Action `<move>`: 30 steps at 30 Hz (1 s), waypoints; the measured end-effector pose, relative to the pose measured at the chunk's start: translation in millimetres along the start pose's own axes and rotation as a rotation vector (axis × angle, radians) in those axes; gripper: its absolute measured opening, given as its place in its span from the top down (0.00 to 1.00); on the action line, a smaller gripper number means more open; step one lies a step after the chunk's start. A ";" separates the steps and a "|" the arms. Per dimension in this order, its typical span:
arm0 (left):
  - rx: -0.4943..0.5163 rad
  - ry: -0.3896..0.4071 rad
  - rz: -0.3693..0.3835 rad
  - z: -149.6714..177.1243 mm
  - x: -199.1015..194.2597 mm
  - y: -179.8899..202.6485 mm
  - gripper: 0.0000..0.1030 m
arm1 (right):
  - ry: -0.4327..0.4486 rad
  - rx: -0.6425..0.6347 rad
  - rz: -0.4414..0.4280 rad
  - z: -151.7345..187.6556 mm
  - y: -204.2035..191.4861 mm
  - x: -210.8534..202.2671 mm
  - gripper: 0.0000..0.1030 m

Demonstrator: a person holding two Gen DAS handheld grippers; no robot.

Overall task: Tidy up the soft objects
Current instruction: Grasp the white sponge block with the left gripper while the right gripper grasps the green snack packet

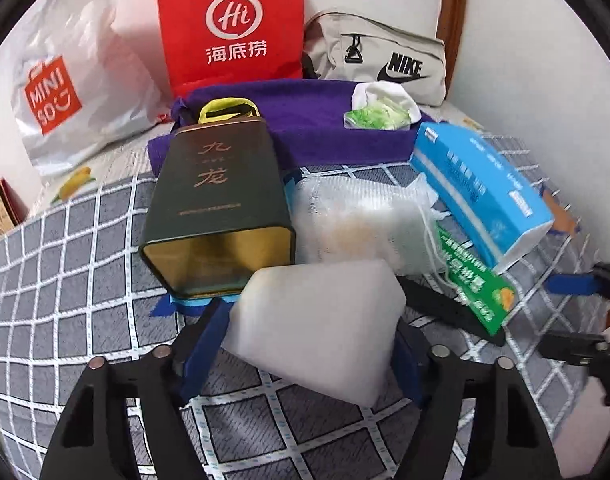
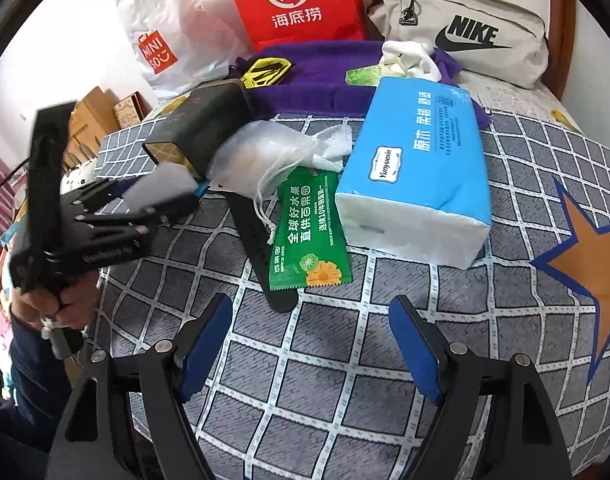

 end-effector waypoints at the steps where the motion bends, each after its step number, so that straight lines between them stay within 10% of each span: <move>1: -0.012 0.002 0.005 0.2 -2.0 -2.2 0.33 | 0.000 0.003 -0.001 -0.4 0.3 2.2 0.22; 15: -0.101 0.009 -0.009 16.1 -28.8 -14.0 0.41 | 0.034 0.051 -0.017 -8.6 0.7 30.9 0.30; 21: -0.099 0.012 -0.012 16.3 -27.1 -12.9 0.41 | 0.073 -0.080 0.084 -10.0 -12.2 39.7 0.59; 30: -0.113 0.014 0.002 16.1 -24.6 -14.7 0.41 | 0.027 -0.063 -0.025 8.3 -9.8 13.4 0.90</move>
Point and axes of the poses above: each gripper's, at about its wrist camera, not at the fingertips, and x roughly the way its jaws point, y to its right, z to its underside, the point moved 8 cm from there along x, roughly the way its jaws point, and after that the axes turned 4 degrees about y, right-handed, at the moved point
